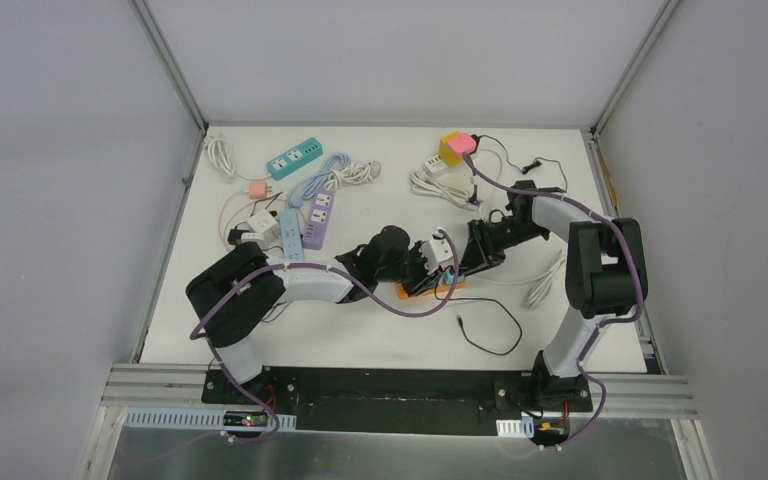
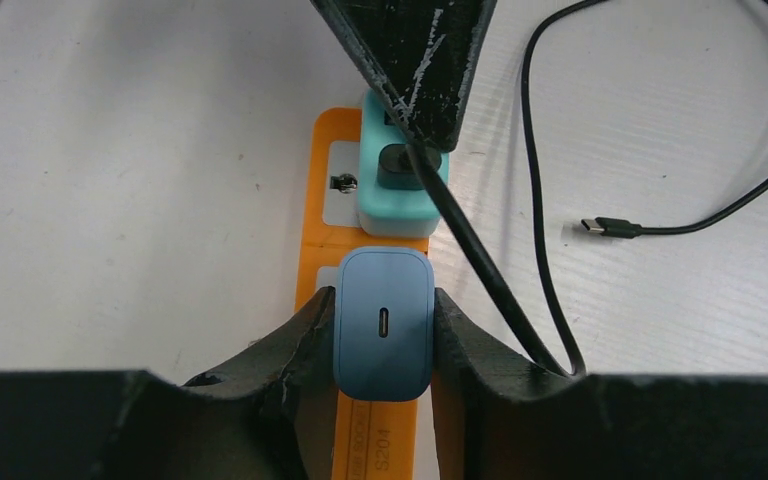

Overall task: Pull the plug off the socket
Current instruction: Remove the plug from the socket.

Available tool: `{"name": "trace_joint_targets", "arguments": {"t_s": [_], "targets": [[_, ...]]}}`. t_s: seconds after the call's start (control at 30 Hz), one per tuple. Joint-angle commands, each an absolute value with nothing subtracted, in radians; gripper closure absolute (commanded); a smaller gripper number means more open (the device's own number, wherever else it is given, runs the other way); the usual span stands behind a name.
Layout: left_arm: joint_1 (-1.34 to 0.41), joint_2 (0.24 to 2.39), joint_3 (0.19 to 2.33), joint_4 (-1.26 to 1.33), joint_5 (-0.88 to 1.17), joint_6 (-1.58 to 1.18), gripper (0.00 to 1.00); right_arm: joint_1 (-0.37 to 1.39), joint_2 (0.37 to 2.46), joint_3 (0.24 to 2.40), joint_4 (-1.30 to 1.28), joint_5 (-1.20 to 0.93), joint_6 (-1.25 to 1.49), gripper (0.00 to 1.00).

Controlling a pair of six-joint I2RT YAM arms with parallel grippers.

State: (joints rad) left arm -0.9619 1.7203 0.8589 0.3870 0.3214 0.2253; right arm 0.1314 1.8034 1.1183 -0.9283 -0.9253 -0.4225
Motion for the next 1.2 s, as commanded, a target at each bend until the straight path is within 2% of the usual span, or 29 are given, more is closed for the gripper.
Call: {"name": "trace_joint_targets", "arguments": {"t_s": [0.0, 0.23, 0.33, 0.5, 0.73, 0.83, 0.93, 1.0, 1.17], "targets": [[-0.939, 1.734, 0.847, 0.523, 0.403, 0.125, 1.0, 0.146, 1.867, 1.124, -0.877, -0.698, -0.463, 0.65], [-1.002, 1.708, 0.906, 0.318, 0.264, 0.319, 1.0, 0.156, 1.882, 1.127, -0.878, -0.672, -0.457, 0.66], [-0.987, 1.707, 0.893, 0.35, 0.268, 0.249, 1.0, 0.158, 1.884, 1.127, -0.876, -0.662, -0.454, 0.66], [-0.922, 1.731, 0.855, 0.514, 0.429, 0.027, 1.0, 0.157, 1.887, 1.126, -0.874, -0.651, -0.45, 0.67], [-1.011, 1.653, 0.871, 0.345, 0.145, 0.278, 1.0, 0.159, 1.898, 1.128, -0.871, -0.637, -0.443, 0.67], [-1.008, 1.645, 0.883, 0.335, 0.134, 0.236, 1.0, 0.16, 1.902, 1.13, -0.872, -0.631, -0.443, 0.67], [-0.965, 1.668, 0.911, 0.352, 0.259, 0.071, 1.0, 0.16, 1.902, 1.128, -0.873, -0.628, -0.443, 0.67], [-0.963, 1.675, 0.901, 0.403, 0.267, 0.035, 1.0, 0.161, 1.902, 1.128, -0.872, -0.625, -0.443, 0.67], [-1.035, 1.621, 0.884, 0.337, 0.074, 0.253, 1.0, 0.161, 1.903, 1.127, -0.868, -0.62, -0.44, 0.67]]}}
